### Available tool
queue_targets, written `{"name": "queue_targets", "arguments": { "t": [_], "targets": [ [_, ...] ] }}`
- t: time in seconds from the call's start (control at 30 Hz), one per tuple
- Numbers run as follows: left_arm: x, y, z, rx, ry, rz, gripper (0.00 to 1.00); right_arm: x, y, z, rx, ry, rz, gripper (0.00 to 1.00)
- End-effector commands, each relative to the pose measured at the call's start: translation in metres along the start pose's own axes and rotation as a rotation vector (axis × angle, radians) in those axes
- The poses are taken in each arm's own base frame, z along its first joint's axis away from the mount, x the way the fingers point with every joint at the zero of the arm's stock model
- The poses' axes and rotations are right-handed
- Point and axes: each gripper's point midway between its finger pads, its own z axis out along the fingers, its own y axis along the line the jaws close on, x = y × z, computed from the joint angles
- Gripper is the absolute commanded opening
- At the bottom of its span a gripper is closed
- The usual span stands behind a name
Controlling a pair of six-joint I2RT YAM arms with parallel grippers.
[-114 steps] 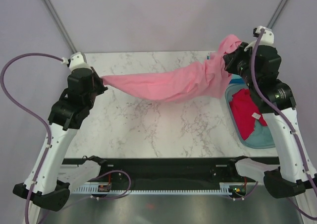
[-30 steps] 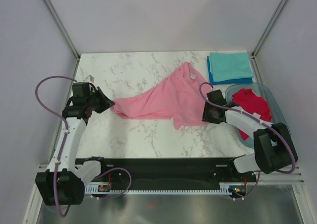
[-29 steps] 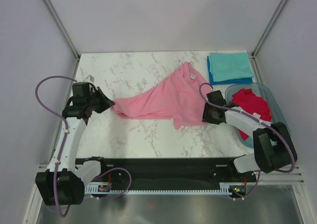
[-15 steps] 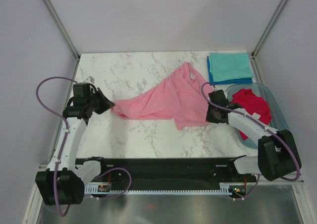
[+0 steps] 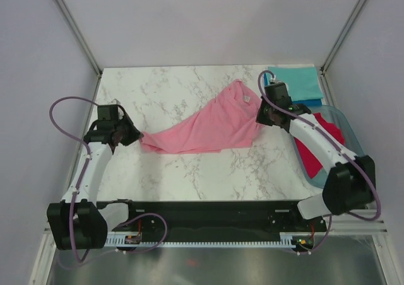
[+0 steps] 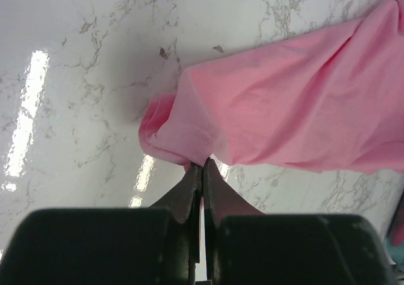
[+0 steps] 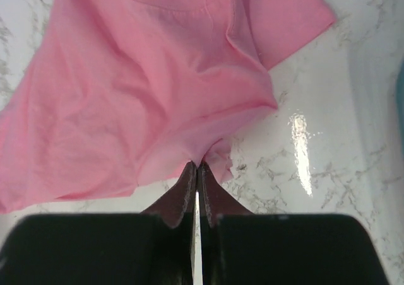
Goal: Fold and stack the t-shirts
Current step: Flatten the tshirt out
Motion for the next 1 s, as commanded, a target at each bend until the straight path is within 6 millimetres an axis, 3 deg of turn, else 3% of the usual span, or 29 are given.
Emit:
{"name": "queue_targets", "arguments": {
  "t": [0.0, 0.07, 0.1, 0.13, 0.17, 0.23, 0.27, 0.3, 0.33, 0.4, 0.53, 0.63, 0.8, 0.97],
  "targets": [
    [-0.015, 0.004, 0.003, -0.039, -0.050, -0.001, 0.02, 0.012, 0.010, 0.041, -0.018, 0.087, -0.022, 0.06],
    [-0.015, 0.003, 0.007, -0.039, -0.039, -0.001, 0.02, 0.023, 0.007, 0.069, 0.007, 0.139, -0.056, 0.06],
    [-0.017, 0.001, 0.008, -0.031, -0.036, -0.004, 0.02, 0.015, 0.009, 0.076, 0.015, 0.130, -0.067, 0.06],
    [-0.017, 0.000, 0.011, -0.031, -0.029, -0.006, 0.02, 0.025, 0.005, 0.092, 0.040, 0.171, -0.083, 0.06],
    [-0.019, -0.002, 0.012, -0.028, -0.028, -0.013, 0.02, 0.015, 0.009, 0.098, 0.038, 0.158, -0.099, 0.06],
    [-0.017, 0.000, 0.020, -0.037, -0.005, -0.024, 0.02, 0.022, 0.004, 0.114, 0.075, 0.196, -0.113, 0.07],
    [-0.016, 0.001, 0.023, -0.041, 0.007, -0.032, 0.02, 0.022, 0.004, 0.119, 0.080, 0.204, -0.126, 0.09],
    [-0.014, -0.001, 0.026, -0.033, 0.020, -0.038, 0.02, 0.013, 0.009, 0.120, 0.075, 0.193, -0.130, 0.19],
    [-0.012, -0.001, 0.028, -0.029, 0.031, -0.042, 0.02, 0.020, 0.004, 0.123, 0.099, 0.231, -0.143, 0.25],
    [-0.009, -0.001, 0.032, -0.027, 0.046, -0.050, 0.02, 0.010, 0.003, 0.118, 0.113, 0.216, -0.175, 0.36],
    [-0.010, -0.002, 0.032, -0.022, 0.041, -0.048, 0.02, -0.009, -0.012, 0.092, 0.167, 0.175, -0.198, 0.43],
    [-0.011, -0.003, 0.031, -0.017, 0.037, -0.042, 0.02, -0.012, -0.018, 0.073, 0.138, 0.165, -0.169, 0.43],
    [-0.008, -0.005, 0.034, -0.001, 0.052, -0.044, 0.02, 0.018, -0.020, 0.064, 0.043, 0.236, -0.154, 0.43],
    [-0.007, -0.007, 0.034, 0.014, 0.057, -0.042, 0.02, 0.034, -0.028, 0.072, -0.024, 0.246, -0.113, 0.40]
  ]
}}
